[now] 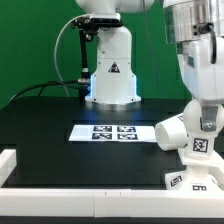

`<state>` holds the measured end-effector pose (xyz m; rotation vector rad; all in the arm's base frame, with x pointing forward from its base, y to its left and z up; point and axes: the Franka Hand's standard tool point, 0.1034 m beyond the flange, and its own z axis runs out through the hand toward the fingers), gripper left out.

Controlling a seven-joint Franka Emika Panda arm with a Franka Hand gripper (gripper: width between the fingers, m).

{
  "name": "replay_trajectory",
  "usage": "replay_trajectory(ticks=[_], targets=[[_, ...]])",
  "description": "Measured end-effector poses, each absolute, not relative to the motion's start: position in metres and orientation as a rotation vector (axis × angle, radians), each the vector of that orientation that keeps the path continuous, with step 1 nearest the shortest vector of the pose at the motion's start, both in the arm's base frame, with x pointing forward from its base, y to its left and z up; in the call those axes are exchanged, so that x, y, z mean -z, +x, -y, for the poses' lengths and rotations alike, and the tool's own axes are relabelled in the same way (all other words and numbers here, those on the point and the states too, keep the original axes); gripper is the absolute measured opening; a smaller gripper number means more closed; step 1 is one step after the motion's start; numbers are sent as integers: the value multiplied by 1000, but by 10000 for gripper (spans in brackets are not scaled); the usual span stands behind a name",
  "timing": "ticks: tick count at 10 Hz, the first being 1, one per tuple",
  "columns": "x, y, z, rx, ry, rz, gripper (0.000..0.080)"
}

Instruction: Assemble lamp

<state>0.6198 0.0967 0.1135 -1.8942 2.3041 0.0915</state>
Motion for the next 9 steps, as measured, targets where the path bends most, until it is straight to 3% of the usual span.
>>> replay_trajectory(ticks=[3, 4, 7, 8, 9], targets=[[-113, 620, -97, -92, -1902, -2299, 577], [-114, 620, -98, -91, -1909, -2293, 678], [-156, 624, -103, -79, -1957, -2191, 698], [-163, 623, -103, -88, -1942, -2191, 698], [-158, 622, -104, -92, -1948, -2195, 699]])
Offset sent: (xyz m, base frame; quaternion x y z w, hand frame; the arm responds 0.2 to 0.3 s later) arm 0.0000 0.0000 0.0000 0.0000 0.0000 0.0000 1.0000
